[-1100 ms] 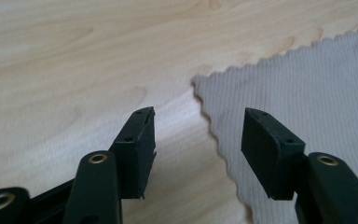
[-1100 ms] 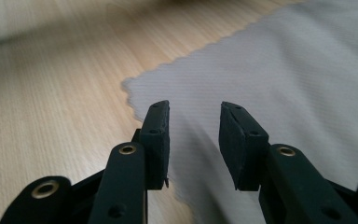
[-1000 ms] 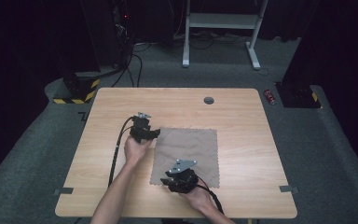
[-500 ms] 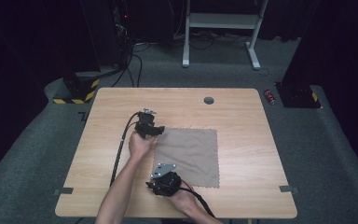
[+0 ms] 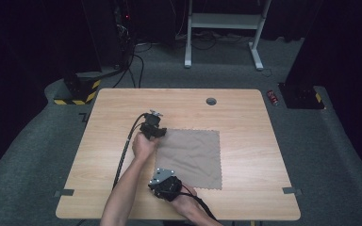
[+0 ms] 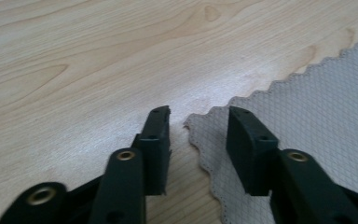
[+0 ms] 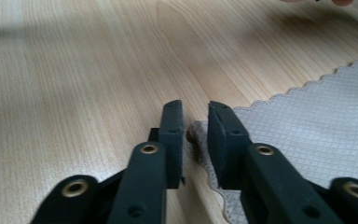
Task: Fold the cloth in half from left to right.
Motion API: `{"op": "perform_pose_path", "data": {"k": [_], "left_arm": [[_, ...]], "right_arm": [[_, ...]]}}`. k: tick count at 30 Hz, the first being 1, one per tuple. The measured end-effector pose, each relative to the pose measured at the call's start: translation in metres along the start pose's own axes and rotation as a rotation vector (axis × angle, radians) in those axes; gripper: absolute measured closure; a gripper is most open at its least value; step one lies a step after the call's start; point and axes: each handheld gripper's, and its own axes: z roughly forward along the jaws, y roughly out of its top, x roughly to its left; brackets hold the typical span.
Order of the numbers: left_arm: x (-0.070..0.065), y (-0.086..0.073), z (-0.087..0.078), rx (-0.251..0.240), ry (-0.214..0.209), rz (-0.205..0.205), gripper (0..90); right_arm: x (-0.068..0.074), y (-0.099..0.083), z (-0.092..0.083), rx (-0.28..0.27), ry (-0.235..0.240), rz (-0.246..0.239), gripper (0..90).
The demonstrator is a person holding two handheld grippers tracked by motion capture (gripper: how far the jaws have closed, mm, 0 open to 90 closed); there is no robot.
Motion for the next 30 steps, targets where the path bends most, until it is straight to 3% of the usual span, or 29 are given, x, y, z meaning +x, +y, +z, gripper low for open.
{"op": "perform_pose_path", "data": {"k": [3, 9, 18, 30], "left_arm": [[-0.001, 0.001, 0.0, 0.004, -0.012, 0.013, 71.1], [0.001, 0.001, 0.0, 0.001, -0.051, 0.001, 88.7], [0.008, 0.001, -0.001, 0.009, -0.092, -0.048, 89.9], [0.021, 0.002, -0.016, -0.019, -0.097, -0.061, 89.9]], "right_arm": [[0.001, 0.0, 0.0, 0.004, -0.019, -0.007, 83.1], [0.003, 0.0, 0.0, 0.006, -0.044, -0.02, 88.8], [0.002, 0.001, -0.002, 0.007, -0.017, -0.021, 90.0], [0.004, 0.009, -0.012, -0.025, -0.016, -0.018, 90.0]]}}
